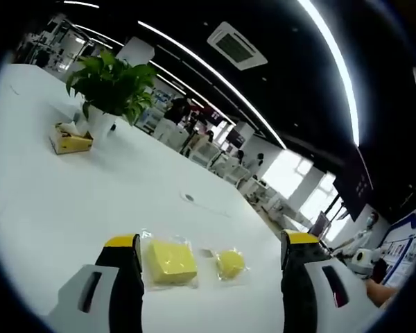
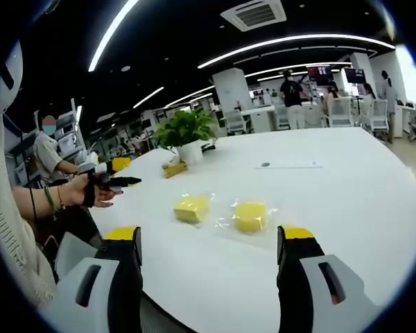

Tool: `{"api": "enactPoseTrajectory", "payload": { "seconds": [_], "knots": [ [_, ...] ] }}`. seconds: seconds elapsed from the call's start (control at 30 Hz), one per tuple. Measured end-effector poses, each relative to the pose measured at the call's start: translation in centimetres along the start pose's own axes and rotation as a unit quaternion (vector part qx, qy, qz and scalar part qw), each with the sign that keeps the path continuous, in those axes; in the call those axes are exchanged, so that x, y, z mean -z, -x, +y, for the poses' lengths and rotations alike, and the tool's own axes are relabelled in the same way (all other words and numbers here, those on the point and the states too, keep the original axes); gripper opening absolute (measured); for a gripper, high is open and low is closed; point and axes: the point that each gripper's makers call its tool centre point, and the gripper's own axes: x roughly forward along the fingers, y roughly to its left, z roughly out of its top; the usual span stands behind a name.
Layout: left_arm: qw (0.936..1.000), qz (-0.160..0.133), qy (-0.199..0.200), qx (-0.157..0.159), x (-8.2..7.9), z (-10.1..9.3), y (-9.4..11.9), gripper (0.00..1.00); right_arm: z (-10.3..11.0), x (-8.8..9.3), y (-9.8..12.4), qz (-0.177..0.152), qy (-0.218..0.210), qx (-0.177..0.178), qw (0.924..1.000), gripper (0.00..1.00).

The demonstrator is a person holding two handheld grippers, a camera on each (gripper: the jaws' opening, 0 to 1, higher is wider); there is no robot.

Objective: Compare the silicone blocks by pressing each to a similar depth, holding the contact briefly, and releasing to observe deformation and rebound differences across the visible hardness samples.

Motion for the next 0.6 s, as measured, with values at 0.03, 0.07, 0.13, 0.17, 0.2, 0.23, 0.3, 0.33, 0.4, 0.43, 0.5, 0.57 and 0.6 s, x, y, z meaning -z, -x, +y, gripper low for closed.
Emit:
{"api": "enactPoseTrajectory", "payload": {
  "seconds": [0.03,0.07,0.13,0.17,0.2,0.23,0.3,0.33,0.4,0.43,0.5,0.57,0.6],
  "knots": [
    [1.0000,0.001,0.000,0.000,0.0,0.4,-0.4,0.80,0.0,0.0,-0.2,0.001,-0.001,-0.001,1.0000,0.74],
    [1.0000,0.002,0.002,0.000,0.1,1.1,-1.2,0.80,0.0,-0.1,-0.6,0.001,-0.001,-0.002,1.0000,0.74],
    [0.9999,0.009,0.014,-0.003,0.5,1.9,-2.0,0.80,0.0,-0.2,-1.1,0.003,-0.002,-0.006,1.0000,0.74],
    [0.9998,0.011,0.016,-0.002,0.6,2.3,-2.4,0.80,0.0,-0.3,-1.3,0.004,-0.002,-0.007,1.0000,0.74],
    [0.9997,0.014,0.019,-0.003,0.8,2.7,-2.8,0.80,0.0,-0.3,-1.6,0.005,-0.001,-0.009,0.9999,0.74],
    [0.9995,0.019,0.023,-0.005,1.1,3.3,-3.4,0.80,0.0,-0.3,-1.7,0.007,-0.001,-0.010,0.9999,0.74],
    [0.9992,0.026,0.030,-0.006,1.6,4.2,-4.3,0.79,-0.2,-0.1,-2.2,0.014,-0.002,-0.012,0.9998,0.74],
    [0.9990,0.027,0.035,-0.005,1.8,4.8,-4.8,0.79,-0.3,0.1,-2.4,0.018,-0.001,-0.011,0.9998,0.74],
    [0.9984,0.031,0.047,-0.005,2.1,5.6,-5.6,0.78,-0.6,0.3,-2.6,0.023,0.000,-0.009,0.9997,0.75],
    [0.9978,0.030,0.059,-0.004,2.2,6.2,-6.1,0.77,-0.8,0.5,-2.7,0.029,0.000,-0.009,0.9995,0.74],
    [0.9965,0.034,0.076,-0.005,2.7,7.3,-7.1,0.75,-1.3,0.6,-2.9,0.034,0.001,-0.006,0.9994,0.74],
    [0.9957,0.039,0.083,-0.009,3.2,8.3,-8.1,0.74,-1.7,0.5,-2.9,0.036,0.000,-0.003,0.9993,0.74],
    [0.9953,0.043,0.086,-0.011,3.4,8.7,-8.5,0.73,-1.9,0.5,-3.0,0.037,-0.002,-0.002,0.9993,0.74]
  ]
}}
